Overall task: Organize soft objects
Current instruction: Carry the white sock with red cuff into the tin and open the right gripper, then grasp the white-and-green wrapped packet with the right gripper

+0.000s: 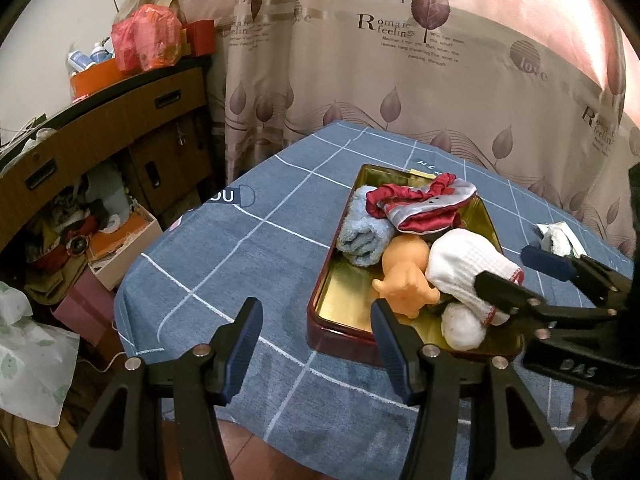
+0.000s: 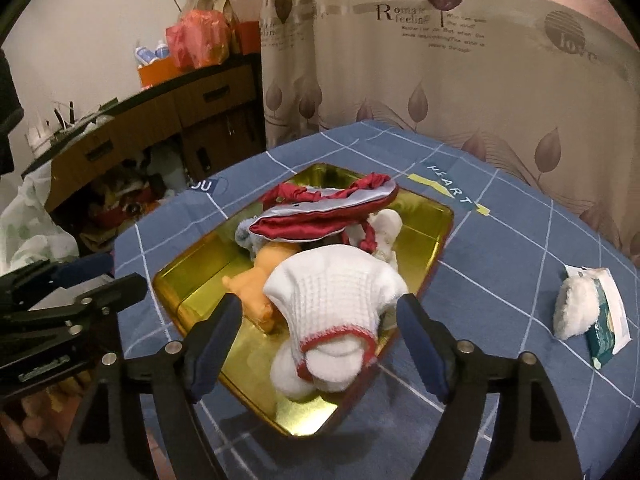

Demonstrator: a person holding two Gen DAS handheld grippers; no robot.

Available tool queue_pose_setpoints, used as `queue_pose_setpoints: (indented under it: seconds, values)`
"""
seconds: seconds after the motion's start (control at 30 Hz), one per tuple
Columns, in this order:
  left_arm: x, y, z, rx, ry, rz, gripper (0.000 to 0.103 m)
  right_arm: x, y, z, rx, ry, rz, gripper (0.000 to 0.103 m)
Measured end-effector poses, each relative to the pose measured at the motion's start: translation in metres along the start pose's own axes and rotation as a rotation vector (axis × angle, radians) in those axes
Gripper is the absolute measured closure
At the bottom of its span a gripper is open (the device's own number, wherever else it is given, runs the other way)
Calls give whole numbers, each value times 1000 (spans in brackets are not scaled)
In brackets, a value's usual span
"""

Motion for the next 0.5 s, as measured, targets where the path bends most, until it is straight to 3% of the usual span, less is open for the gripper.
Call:
queue_pose_setpoints:
  seconds: [0.3,0.5]
  values:
    - [-2,-1,0,-4,11,7,45,5,-27,52,53,90,25,24]
    - [-2,-1,-1,-10,16,10,45,22,-38,131,197,193,23,21]
Point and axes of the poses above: each gripper's, at about its wrist camera, not at the fingertips, and y roughly the way its jaws point, z to its right, x to its underside, the point moved 5 cm from there along y, roughly the way its jaws point, and after that the axes turned 5 degrees about z, right-handed, at the moved point
